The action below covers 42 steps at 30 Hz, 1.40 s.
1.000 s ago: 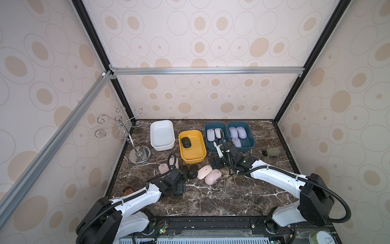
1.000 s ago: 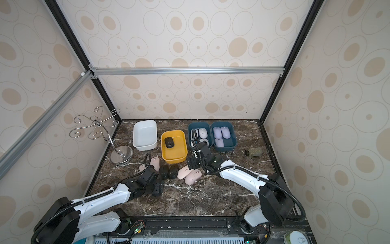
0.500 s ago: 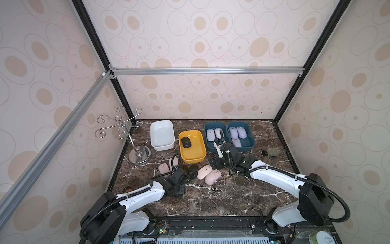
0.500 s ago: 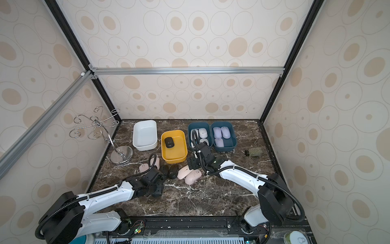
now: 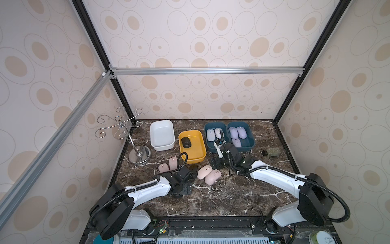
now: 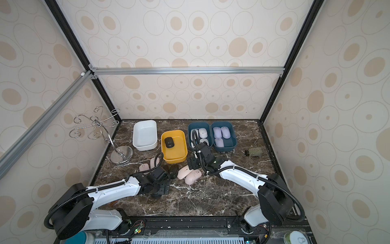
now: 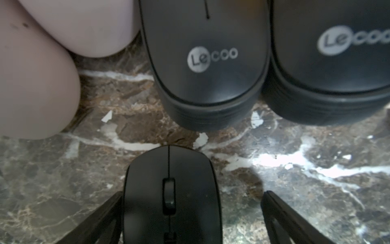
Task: Place the mice by color into the storage box
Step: Pick up the mouse from the center of the board.
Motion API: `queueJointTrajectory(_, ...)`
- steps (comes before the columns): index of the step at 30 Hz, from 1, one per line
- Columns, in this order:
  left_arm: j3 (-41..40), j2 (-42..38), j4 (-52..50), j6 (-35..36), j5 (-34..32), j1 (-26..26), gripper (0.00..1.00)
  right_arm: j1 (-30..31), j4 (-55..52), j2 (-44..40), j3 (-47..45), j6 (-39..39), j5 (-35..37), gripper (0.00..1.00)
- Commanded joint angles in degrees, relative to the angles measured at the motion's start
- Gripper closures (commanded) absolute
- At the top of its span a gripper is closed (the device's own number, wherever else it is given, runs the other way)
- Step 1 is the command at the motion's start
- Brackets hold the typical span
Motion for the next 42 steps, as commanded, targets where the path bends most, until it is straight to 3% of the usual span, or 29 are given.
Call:
queueJointTrajectory(1,-0.62,-2.17,-1.51,-0.82,-2.37,-0.38,0.0,-0.17,-0.09,0.51,-0.65,0.42,-0.14,0.14)
queueJointTrajectory(9,-5.15,-13.62,0.32,-3.69,-5.22,-0.21,0.1,-0.18,0.3,0.86,-1.21,0.51,0.29,0.14)
queueJointTrajectory(12,-3.29,-11.37,-1.84,-3.61,-1.93,0.43,0.06,-0.13,0.07,1.47,-0.89,0.61,0.22,0.14)
queueJointTrajectory(16,-0.19,-2.74,-6.3,-3.66,1.01,0.44,0.09,-0.18,0.19,1.23,-1.08,0.74,0.38,0.14)
queueJointTrajectory(22,1.72,2.05,-7.38,-3.4,-0.58,0.45,0.21,-0.1,0.17,0.52,-1.51,0.69,1.06,0.15)
queueJointTrajectory(27,2.53,3.31,-7.1,-3.03,0.59,0.46,0.41,-0.13,-0.28,0.78,-1.16,0.82,0.68,0.18)
queueJointTrajectory(30,3.09,2.94,-7.95,-3.07,-0.07,0.47,0.42,-0.15,-0.17,0.78,-1.18,0.92,0.57,0.18)
queueJointTrajectory(35,7.83,2.31,-9.95,-1.78,-2.23,0.45,0.43,-0.17,-0.04,0.95,-1.18,1.2,0.42,0.19)
queueJointTrajectory(42,24.41,8.24,-15.52,5.6,-6.7,1.08,0.43,-0.15,-0.32,0.45,-1.36,1.59,2.98,0.19)
